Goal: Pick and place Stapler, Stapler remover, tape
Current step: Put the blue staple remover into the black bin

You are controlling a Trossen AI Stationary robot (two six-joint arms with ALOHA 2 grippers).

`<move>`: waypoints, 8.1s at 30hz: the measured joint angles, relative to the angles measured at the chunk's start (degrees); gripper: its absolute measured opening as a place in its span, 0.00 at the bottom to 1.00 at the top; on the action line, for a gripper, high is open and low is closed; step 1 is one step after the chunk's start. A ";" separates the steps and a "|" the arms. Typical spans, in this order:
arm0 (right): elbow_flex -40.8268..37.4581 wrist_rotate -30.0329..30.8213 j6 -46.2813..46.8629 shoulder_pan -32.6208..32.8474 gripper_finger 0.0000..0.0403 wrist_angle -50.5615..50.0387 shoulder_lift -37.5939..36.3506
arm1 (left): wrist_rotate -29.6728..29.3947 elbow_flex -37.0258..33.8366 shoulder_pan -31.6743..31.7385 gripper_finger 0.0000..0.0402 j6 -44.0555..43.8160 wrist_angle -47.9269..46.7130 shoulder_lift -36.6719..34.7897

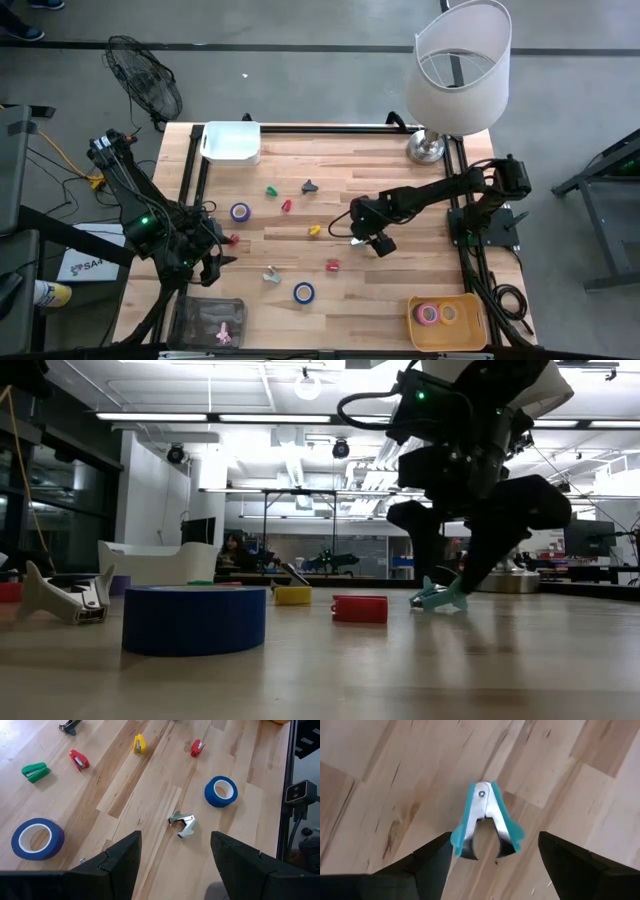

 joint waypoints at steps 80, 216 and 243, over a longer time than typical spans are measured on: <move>0.11 7.17 -24.52 0.46 0.62 4.02 2.13 | 0.18 0.00 0.01 0.58 -1.60 -0.39 0.00; 39.76 25.46 -2.48 0.48 0.23 2.03 2.14 | 8.32 0.00 45.34 0.32 100.48 52.02 4.63; 39.78 28.16 -2.44 0.64 0.30 2.00 2.15 | 7.30 0.00 45.34 0.22 100.26 51.78 4.63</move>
